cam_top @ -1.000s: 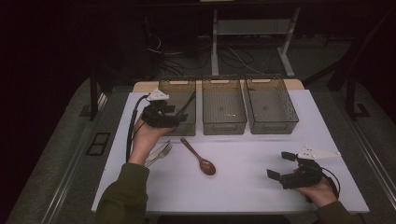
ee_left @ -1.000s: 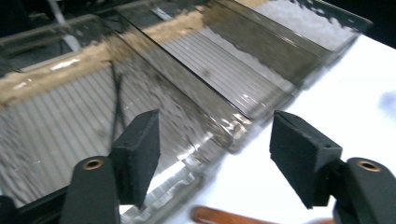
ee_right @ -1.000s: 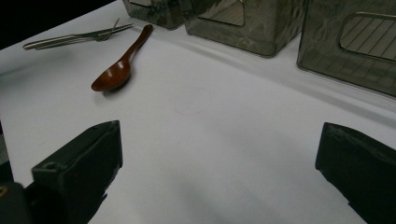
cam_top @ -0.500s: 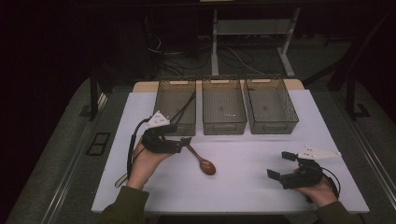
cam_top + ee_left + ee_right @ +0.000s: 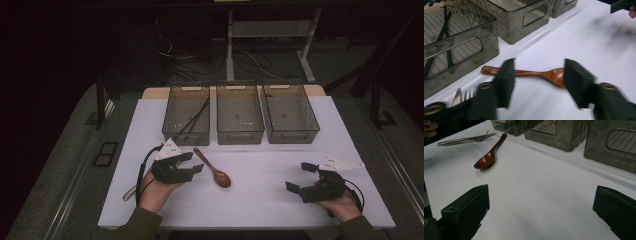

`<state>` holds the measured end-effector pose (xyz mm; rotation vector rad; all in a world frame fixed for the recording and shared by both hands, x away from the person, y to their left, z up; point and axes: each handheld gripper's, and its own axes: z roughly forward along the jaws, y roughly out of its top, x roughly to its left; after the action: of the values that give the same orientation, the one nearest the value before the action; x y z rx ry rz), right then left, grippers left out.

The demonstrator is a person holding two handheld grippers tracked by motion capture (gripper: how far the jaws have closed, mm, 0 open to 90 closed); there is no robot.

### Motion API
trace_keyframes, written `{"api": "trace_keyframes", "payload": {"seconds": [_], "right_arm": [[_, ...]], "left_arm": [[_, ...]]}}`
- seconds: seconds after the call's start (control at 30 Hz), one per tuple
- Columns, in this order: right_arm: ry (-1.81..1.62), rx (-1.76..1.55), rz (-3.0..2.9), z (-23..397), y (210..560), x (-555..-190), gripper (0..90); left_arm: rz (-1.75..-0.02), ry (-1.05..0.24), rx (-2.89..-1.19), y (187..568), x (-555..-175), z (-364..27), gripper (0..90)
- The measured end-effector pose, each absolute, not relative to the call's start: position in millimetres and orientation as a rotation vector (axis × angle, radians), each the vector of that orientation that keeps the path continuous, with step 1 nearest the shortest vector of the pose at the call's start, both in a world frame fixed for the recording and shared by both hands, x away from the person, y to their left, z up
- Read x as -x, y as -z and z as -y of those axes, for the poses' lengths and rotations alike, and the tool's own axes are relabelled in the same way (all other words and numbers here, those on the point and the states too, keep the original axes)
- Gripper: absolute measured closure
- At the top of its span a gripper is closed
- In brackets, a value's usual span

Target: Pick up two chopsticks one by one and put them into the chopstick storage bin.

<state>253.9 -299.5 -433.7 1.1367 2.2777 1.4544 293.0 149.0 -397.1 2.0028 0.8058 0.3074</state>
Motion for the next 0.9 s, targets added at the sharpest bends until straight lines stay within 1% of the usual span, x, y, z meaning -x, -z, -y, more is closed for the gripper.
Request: {"api": "trace_keyframes", "payload": {"seconds": [0.17, 0.23, 0.3, 0.33, 0.9], "right_arm": [[-1.452, -1.134, -2.281, 300, 434, -255, 0.9], [-1.449, -1.136, -2.283, 299, 434, -256, 0.9], [-1.448, -1.138, -2.282, 299, 434, -255, 0.9], [-1.447, -1.139, -2.283, 299, 434, -255, 0.9], [-1.438, -1.144, -2.286, 299, 435, -256, 0.9]], "left_arm": [[-0.806, -0.301, -2.014, 399, -302, -148, 70.1], [-0.811, -0.301, -2.027, 400, -309, -145, 80.1], [-0.811, -0.290, -2.041, 402, -315, -141, 87.1], [-0.808, -0.296, -2.055, 403, -318, -139, 89.1], [-0.832, -0.330, -2.210, 427, -361, -106, 89.3]]}}
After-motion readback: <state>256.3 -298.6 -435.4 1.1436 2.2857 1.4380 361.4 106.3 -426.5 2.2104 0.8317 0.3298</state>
